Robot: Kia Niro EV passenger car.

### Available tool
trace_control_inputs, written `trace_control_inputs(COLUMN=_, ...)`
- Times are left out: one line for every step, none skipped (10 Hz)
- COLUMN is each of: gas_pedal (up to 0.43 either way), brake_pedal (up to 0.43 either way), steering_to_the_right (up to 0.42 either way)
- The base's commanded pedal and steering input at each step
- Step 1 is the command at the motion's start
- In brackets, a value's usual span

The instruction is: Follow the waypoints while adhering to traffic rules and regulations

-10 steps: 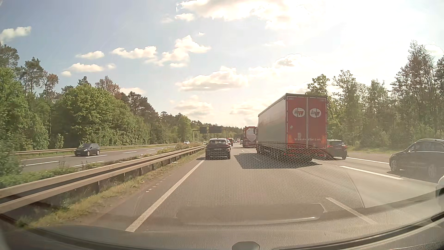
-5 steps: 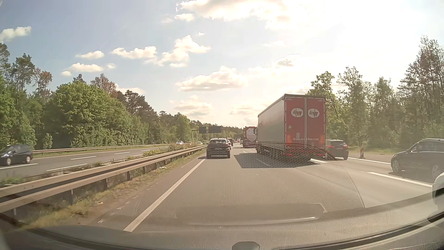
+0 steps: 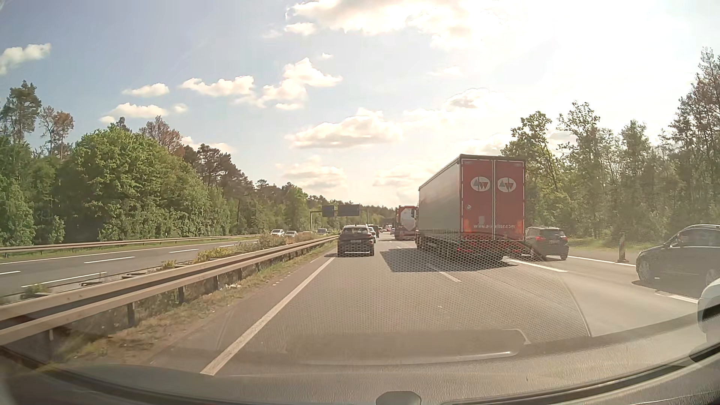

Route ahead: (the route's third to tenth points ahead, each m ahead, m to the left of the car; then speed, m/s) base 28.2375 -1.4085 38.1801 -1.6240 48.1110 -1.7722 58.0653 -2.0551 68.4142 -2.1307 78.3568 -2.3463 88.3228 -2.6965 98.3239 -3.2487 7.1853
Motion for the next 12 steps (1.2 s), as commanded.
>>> trace_control_inputs(gas_pedal=0.11, brake_pedal=0.0, steering_to_the_right=-0.004)
trace_control_inputs(gas_pedal=0.11, brake_pedal=0.0, steering_to_the_right=-0.003)
trace_control_inputs(gas_pedal=0.11, brake_pedal=0.0, steering_to_the_right=-0.003)
trace_control_inputs(gas_pedal=0.11, brake_pedal=0.0, steering_to_the_right=-0.003)
trace_control_inputs(gas_pedal=0.11, brake_pedal=0.0, steering_to_the_right=-0.003)
trace_control_inputs(gas_pedal=0.11, brake_pedal=0.0, steering_to_the_right=-0.003)
trace_control_inputs(gas_pedal=0.11, brake_pedal=0.0, steering_to_the_right=-0.003)
trace_control_inputs(gas_pedal=0.11, brake_pedal=0.0, steering_to_the_right=-0.003)
trace_control_inputs(gas_pedal=0.11, brake_pedal=0.0, steering_to_the_right=-0.003)
trace_control_inputs(gas_pedal=0.11, brake_pedal=0.0, steering_to_the_right=-0.003)
trace_control_inputs(gas_pedal=0.11, brake_pedal=0.0, steering_to_the_right=-0.003)
trace_control_inputs(gas_pedal=0.11, brake_pedal=0.0, steering_to_the_right=-0.003)
